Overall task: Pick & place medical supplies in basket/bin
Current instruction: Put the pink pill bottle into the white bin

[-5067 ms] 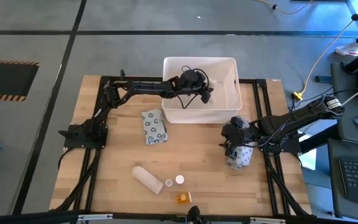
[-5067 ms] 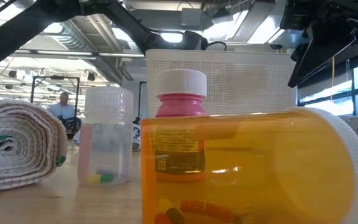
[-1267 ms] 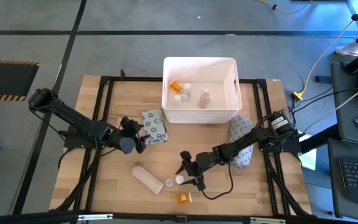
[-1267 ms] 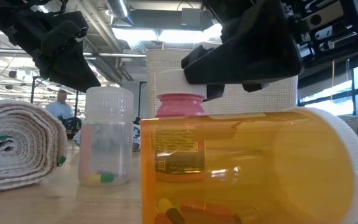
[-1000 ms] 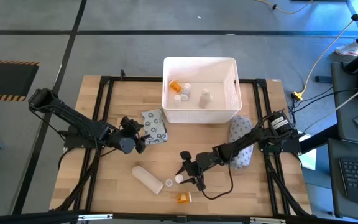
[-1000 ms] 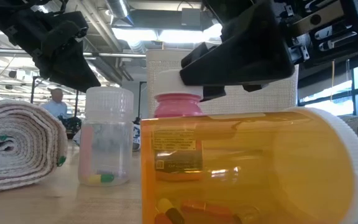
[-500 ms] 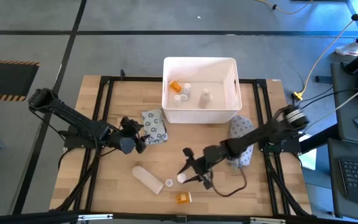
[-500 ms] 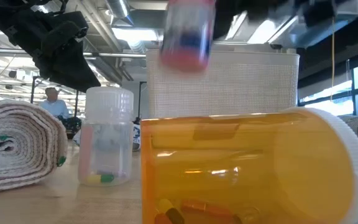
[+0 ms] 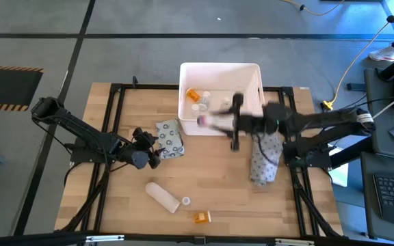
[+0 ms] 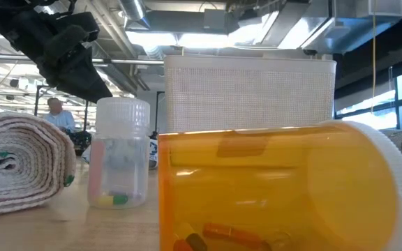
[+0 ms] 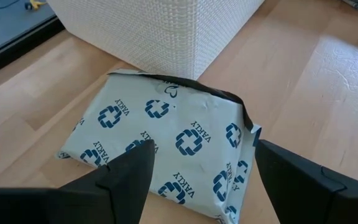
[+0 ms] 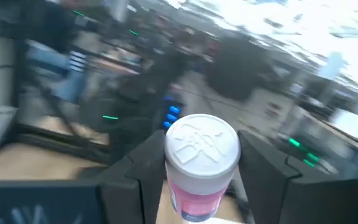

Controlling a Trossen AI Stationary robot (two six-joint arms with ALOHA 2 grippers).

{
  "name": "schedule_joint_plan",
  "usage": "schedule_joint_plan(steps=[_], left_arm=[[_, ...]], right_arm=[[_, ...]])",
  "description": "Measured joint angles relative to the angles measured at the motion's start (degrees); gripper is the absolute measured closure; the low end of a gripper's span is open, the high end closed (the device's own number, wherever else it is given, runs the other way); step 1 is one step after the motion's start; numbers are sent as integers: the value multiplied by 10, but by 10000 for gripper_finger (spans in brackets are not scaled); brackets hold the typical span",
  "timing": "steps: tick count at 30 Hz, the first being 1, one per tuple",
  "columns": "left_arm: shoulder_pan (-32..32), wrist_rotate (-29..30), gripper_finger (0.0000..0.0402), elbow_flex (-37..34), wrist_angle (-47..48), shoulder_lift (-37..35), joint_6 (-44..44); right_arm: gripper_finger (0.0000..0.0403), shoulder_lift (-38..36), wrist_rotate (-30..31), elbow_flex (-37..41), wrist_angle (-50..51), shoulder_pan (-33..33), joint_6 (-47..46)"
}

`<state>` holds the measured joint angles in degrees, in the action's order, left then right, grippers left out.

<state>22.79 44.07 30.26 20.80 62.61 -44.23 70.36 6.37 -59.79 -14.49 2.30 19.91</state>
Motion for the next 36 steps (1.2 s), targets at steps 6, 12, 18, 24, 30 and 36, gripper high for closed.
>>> schedule_joint_plan(steps=[6, 12, 18, 24, 30, 36], left_arm=[[0, 0, 132, 0, 3, 0, 0], [0, 0, 130, 0, 5, 0, 0], [0, 0, 131, 0, 4, 0, 18], [0, -1, 132, 0, 4, 0, 20], [0, -1, 130, 0, 4, 0, 20], [0, 0, 131, 0, 4, 0, 20]], right_arm=[[231, 71, -36, -90, 66, -127, -6], [231, 172, -183, -127, 76, -221, -35], [231, 270, -196, -128, 72, -270, -45], [231, 343, -259, -128, 72, -299, -74], [231, 397, -268, -130, 60, -303, -75], [231, 427, -271, -133, 25, -303, -75]])
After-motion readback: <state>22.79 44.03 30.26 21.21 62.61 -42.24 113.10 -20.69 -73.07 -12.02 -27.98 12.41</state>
